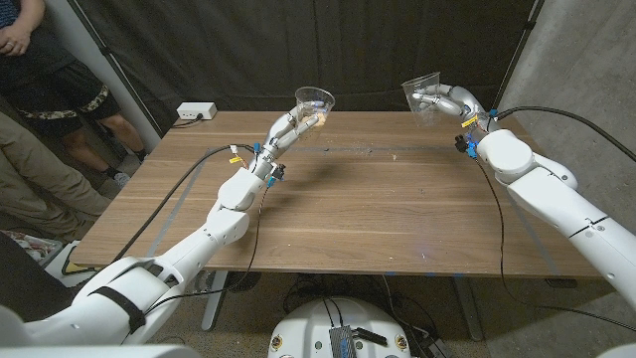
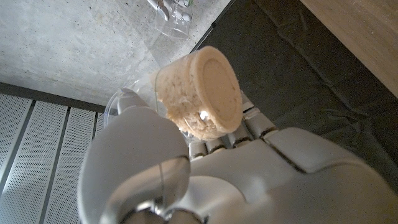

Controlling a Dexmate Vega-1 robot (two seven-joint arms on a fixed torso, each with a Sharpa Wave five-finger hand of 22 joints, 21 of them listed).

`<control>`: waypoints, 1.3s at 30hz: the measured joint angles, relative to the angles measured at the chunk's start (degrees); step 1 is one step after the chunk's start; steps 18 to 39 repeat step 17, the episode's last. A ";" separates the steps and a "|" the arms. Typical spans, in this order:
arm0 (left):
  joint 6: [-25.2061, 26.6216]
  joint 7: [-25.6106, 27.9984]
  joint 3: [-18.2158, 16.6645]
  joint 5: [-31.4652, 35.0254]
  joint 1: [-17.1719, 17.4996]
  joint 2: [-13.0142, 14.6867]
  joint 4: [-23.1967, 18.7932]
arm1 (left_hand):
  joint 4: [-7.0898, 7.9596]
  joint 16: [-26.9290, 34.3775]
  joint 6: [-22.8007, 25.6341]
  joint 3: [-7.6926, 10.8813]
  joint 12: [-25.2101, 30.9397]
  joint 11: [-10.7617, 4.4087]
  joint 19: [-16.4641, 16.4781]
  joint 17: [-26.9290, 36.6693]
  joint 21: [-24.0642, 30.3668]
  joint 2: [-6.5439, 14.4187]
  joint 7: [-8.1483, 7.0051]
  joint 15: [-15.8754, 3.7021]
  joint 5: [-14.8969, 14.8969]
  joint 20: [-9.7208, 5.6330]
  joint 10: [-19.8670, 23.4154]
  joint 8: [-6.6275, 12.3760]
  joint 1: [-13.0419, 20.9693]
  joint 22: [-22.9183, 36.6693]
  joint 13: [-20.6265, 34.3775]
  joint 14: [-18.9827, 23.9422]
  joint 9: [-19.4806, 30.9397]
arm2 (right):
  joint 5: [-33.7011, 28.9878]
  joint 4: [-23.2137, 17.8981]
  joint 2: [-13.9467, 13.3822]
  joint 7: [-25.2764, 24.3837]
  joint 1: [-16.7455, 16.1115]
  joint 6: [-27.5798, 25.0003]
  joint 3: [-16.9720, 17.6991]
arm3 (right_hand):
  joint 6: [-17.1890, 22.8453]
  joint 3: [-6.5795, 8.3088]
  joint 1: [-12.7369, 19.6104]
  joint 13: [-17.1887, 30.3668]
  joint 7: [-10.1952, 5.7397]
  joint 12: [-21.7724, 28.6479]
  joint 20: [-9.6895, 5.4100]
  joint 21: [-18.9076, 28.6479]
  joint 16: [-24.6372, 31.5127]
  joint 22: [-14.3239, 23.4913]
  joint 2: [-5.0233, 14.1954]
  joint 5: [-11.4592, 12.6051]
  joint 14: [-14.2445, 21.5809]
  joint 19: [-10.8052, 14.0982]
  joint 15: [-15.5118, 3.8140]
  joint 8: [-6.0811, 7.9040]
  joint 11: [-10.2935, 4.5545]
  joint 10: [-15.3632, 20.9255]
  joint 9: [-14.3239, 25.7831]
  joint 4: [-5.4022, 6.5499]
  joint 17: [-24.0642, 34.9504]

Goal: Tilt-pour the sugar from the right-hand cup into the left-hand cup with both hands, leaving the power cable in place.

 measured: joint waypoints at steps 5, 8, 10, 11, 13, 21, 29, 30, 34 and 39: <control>0.23 1.19 0.00 0.80 0.00 0.09 -0.01 | 0.00 0.00 0.00 0.00 0.00 0.00 0.00 0.00 0.00 0.00 0.00 0.00 0.00 0.00 0.00 -0.06 0.00 0.00 -0.02 0.00 0.00 | 1.47 1.25 0.80 -1.51 -0.43 2.24 -0.11 | 0.19 0.00 0.16 0.05 0.19 -0.11 -0.19 0.00 0.00 0.00 -0.16 0.21 0.22 0.19 0.15 0.19 -0.02 0.03 0.00 0.00 0.00; 0.44 1.66 0.00 1.07 -0.02 0.28 -0.01 | 0.24 0.00 -0.01 -0.24 0.00 0.00 0.00 0.00 0.00 0.00 0.01 0.00 0.00 0.00 0.00 -0.06 0.00 0.00 -0.16 0.00 0.00 | 2.11 1.76 1.14 -2.12 -0.58 3.13 -0.36 | 0.19 -0.01 0.16 0.05 0.19 -0.12 -0.19 0.00 0.00 0.00 -0.16 0.21 0.29 0.19 0.09 0.40 -0.11 0.33 -0.01 0.01 0.00; 0.66 1.99 0.00 1.33 -0.02 0.44 -0.08 | 0.34 0.00 -0.01 -0.14 0.22 0.00 0.00 0.00 0.00 0.00 0.00 0.00 0.00 0.00 0.00 -0.06 0.00 0.00 -0.17 0.00 0.00 | 2.61 2.15 1.42 -2.60 -0.64 3.76 -0.57 | 0.19 -0.01 0.17 0.05 0.18 -0.14 -0.19 0.00 0.00 0.00 -0.17 0.21 0.29 0.19 0.09 0.40 -0.11 0.34 -0.01 0.01 0.00; 0.71 2.12 0.00 1.40 -0.02 0.44 -0.08 | 0.42 0.00 -0.01 -0.06 0.22 0.00 0.00 0.00 0.00 0.00 0.01 0.00 0.00 0.00 -0.01 -0.06 0.00 0.00 -0.17 0.00 0.00 | 2.61 2.32 1.52 -2.60 -0.67 3.76 -0.67 | 0.19 -0.01 0.17 0.05 0.19 -0.15 -0.19 0.00 0.00 0.00 -0.17 0.21 0.29 0.19 0.09 0.40 -0.12 0.35 -0.01 0.01 0.17; 0.78 2.26 0.00 1.49 -0.15 0.57 -0.11 | 0.42 0.00 -0.01 -0.07 0.22 0.01 0.00 0.00 0.00 0.00 0.01 0.00 0.00 0.00 -0.01 -0.06 0.00 0.00 -0.17 0.00 0.00 | 3.04 2.60 1.67 -3.06 -0.70 4.14 -0.84 | 0.19 -0.01 0.16 0.05 0.18 -0.15 -0.19 0.00 0.00 0.00 -0.16 0.21 0.28 0.19 0.09 0.40 -0.12 0.36 -0.02 0.01 0.27; 0.90 2.32 0.00 1.58 -0.22 0.58 -0.10 | 0.42 0.01 -0.01 -0.07 0.22 0.01 0.00 0.00 0.00 0.00 0.01 0.00 0.00 0.00 -0.01 -0.06 0.00 0.00 -0.17 0.00 0.00 | 3.21 2.95 1.83 -3.27 -0.74 4.24 -1.03 | 0.19 -0.01 0.15 0.05 0.18 -0.15 -0.19 0.00 0.00 0.01 -0.15 0.21 0.49 0.19 -0.10 0.40 -0.11 0.51 -0.03 0.01 0.27; 0.90 2.32 0.00 1.58 -0.22 0.58 -0.10 | 0.42 0.01 -0.01 -0.07 0.22 0.01 0.00 0.00 0.00 0.00 0.01 0.00 0.00 0.00 -0.01 -0.06 0.00 0.00 -0.17 0.00 0.00 | 3.21 2.95 1.83 -3.27 -0.74 4.24 -1.03 | 0.19 -0.01 0.15 0.05 0.18 -0.15 -0.19 0.00 0.00 0.01 -0.15 0.21 0.49 0.19 -0.10 0.40 -0.11 0.51 -0.03 0.01 0.27; 0.90 2.32 0.00 1.58 -0.22 0.58 -0.10 | 0.42 0.01 -0.01 -0.07 0.22 0.01 0.00 0.00 0.00 0.00 0.01 0.00 0.00 0.00 -0.01 -0.06 0.00 0.00 -0.17 0.00 0.00 | 3.21 2.95 1.83 -3.27 -0.74 4.24 -1.03 | 0.19 -0.01 0.15 0.05 0.18 -0.15 -0.19 0.00 0.00 0.01 -0.15 0.21 0.49 0.19 -0.10 0.40 -0.11 0.51 -0.03 0.01 0.27; 0.90 2.32 0.00 1.58 -0.22 0.58 -0.10 | 0.42 0.01 -0.01 -0.07 0.22 0.01 0.00 0.00 0.00 0.00 0.01 0.00 0.00 0.00 -0.01 -0.06 0.00 0.00 -0.17 0.00 0.00 | 3.21 2.95 1.83 -3.27 -0.74 4.24 -1.03 | 0.19 -0.01 0.15 0.05 0.18 -0.15 -0.19 0.00 0.00 0.01 -0.15 0.21 0.49 0.19 -0.10 0.40 -0.11 0.51 -0.03 0.01 0.27; 0.90 2.32 0.00 1.58 -0.22 0.58 -0.10 | 0.42 0.01 -0.01 -0.07 0.22 0.01 0.00 0.00 0.00 0.00 0.01 0.00 0.00 0.00 -0.01 -0.06 0.00 0.00 -0.17 0.00 0.00 | 3.21 2.95 1.83 -3.27 -0.74 4.24 -1.03 | 0.19 -0.01 0.15 0.05 0.18 -0.15 -0.19 0.00 0.00 0.01 -0.15 0.21 0.49 0.19 -0.10 0.40 -0.11 0.51 -0.03 0.01 0.27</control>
